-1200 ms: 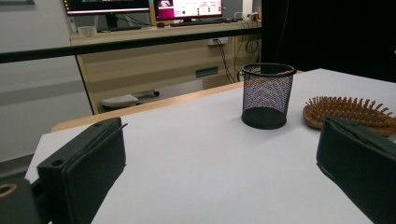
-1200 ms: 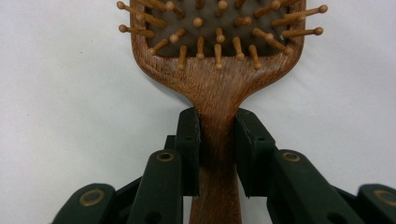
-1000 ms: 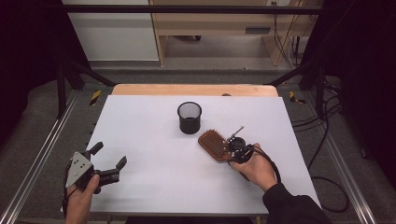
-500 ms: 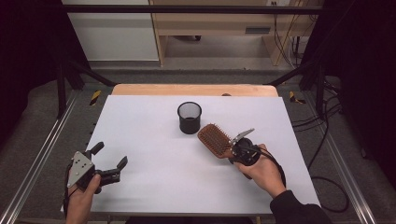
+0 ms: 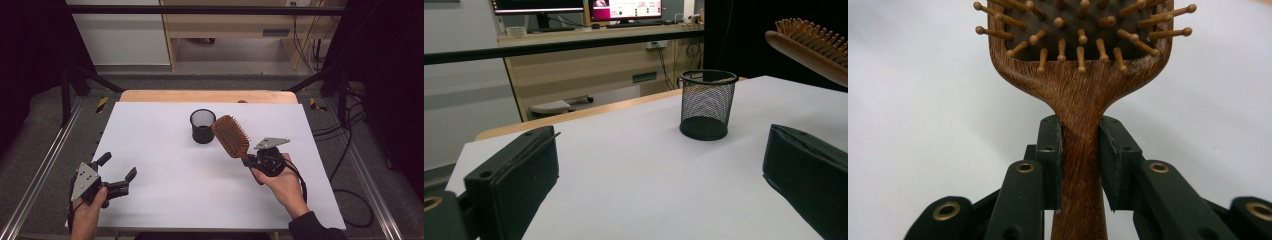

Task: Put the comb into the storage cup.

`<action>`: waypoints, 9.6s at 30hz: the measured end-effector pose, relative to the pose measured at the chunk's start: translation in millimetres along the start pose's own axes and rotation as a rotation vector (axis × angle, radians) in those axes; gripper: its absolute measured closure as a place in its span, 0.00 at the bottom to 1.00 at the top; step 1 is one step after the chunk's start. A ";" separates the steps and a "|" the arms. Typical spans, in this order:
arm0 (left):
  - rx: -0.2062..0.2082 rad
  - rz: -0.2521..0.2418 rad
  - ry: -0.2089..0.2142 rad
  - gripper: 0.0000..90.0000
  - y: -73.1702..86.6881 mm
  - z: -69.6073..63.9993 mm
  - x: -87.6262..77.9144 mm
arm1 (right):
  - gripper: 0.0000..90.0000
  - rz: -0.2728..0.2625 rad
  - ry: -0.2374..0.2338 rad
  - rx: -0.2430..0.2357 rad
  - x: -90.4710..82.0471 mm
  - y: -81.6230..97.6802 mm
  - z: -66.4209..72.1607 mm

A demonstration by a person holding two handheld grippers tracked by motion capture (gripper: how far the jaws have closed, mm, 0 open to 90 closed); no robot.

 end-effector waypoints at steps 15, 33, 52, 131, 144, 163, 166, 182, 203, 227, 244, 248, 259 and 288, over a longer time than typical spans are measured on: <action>0.000 -0.025 0.173 0.02 -64.2 -54.8 50.1 | 0.81 -0.234 -0.040 0.010 0.1 -16.9 14.6; -0.069 -0.021 0.352 0.03 -100.7 -126.8 111.7 | 0.81 -0.343 -0.100 -0.003 2.9 -36.6 38.0; -0.176 -0.031 0.375 0.04 -109.5 -139.5 122.9 | 0.81 -0.371 -0.137 -0.046 10.4 -37.9 61.1; -0.414 0.016 0.347 0.38 -120.5 -116.8 132.6 | 0.81 -0.388 -0.112 -0.106 16.5 -33.4 76.9; -0.429 0.050 0.334 0.46 -119.1 -121.4 133.6 | 0.81 -0.377 -0.096 -0.120 18.0 -32.4 78.4; -0.469 0.044 0.323 0.55 -117.0 -122.8 130.3 | 0.81 -0.366 -0.088 -0.135 22.0 -30.6 81.5; -0.466 0.040 0.322 0.56 -117.6 -124.2 129.8 | 0.81 -0.367 -0.089 -0.135 22.2 -30.6 81.8; -0.458 0.032 0.334 0.57 -118.6 -127.3 128.8 | 0.80 -0.371 -0.095 -0.131 23.5 -30.0 82.0; -0.435 -0.008 0.290 0.57 -128.5 -114.3 123.0 | 0.27 -0.337 -0.089 0.006 10.9 -20.2 57.6; -0.336 -0.084 0.190 0.57 -188.9 -78.1 148.4 | 0.16 -0.411 0.105 0.067 -37.3 42.0 -6.2; -0.302 -0.090 0.118 0.56 -197.8 -53.7 195.5 | 0.09 -0.526 0.263 0.129 -80.6 72.8 -26.1; -0.307 -0.102 0.108 0.56 -194.6 -50.4 203.3 | 0.08 -0.521 0.256 0.128 -75.4 71.0 -27.7; -0.283 -0.098 0.079 0.56 -192.0 -42.5 217.7 | 0.10 -0.523 0.233 0.082 -70.4 67.5 -27.0; -0.233 -0.070 0.060 0.56 -183.7 -42.4 237.6 | 0.06 -0.517 0.198 0.092 -68.2 68.9 -30.1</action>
Point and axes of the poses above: each handheld gripper's, and its own axes: x roughly forward along the jaws, y roughly out of its underside, z roughly to its left, the point moved 4 cm from there along x, roughly forward along the jaws
